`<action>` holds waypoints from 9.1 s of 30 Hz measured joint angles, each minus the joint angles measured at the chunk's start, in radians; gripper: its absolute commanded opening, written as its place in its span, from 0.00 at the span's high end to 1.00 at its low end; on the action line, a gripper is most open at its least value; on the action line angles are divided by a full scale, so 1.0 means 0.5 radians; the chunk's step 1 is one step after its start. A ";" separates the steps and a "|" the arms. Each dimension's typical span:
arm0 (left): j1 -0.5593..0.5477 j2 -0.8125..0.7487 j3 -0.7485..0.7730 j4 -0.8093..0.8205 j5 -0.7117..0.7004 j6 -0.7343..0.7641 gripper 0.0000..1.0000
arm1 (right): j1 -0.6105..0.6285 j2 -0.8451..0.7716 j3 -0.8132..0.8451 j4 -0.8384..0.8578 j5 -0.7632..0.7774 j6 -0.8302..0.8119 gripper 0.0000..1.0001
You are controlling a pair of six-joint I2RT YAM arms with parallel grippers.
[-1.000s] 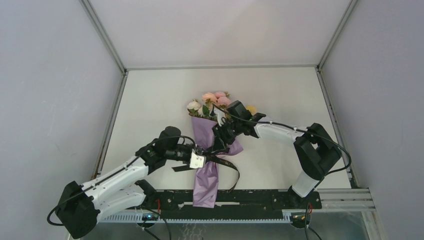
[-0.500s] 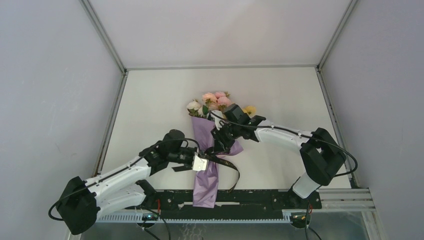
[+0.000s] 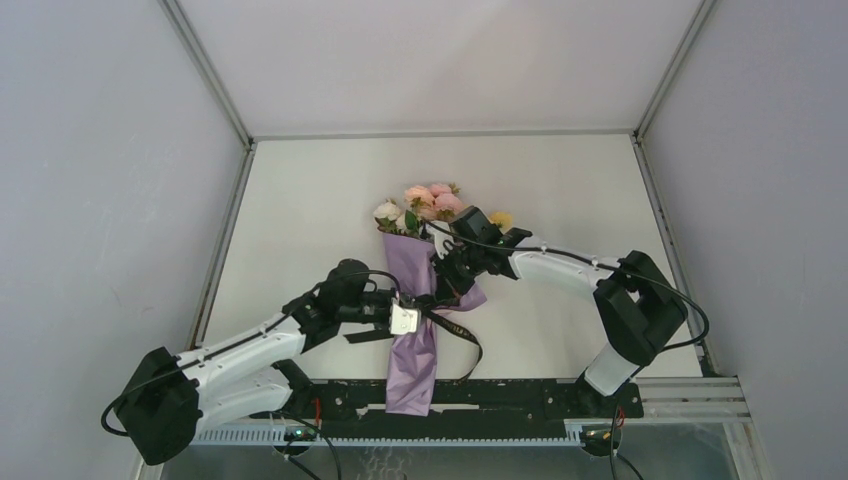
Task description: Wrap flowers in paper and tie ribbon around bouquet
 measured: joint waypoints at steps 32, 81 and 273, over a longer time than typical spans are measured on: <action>-0.008 0.117 -0.176 0.490 -0.217 -0.272 0.49 | -0.119 -0.184 -0.130 0.152 -0.401 0.385 0.87; -0.008 0.156 -0.182 0.579 -0.369 -0.300 1.00 | -0.148 0.278 -0.040 0.436 -0.739 0.289 0.68; 0.780 -0.124 0.267 -1.820 -0.431 1.964 1.00 | -0.148 -0.845 -0.556 0.332 0.003 0.375 0.38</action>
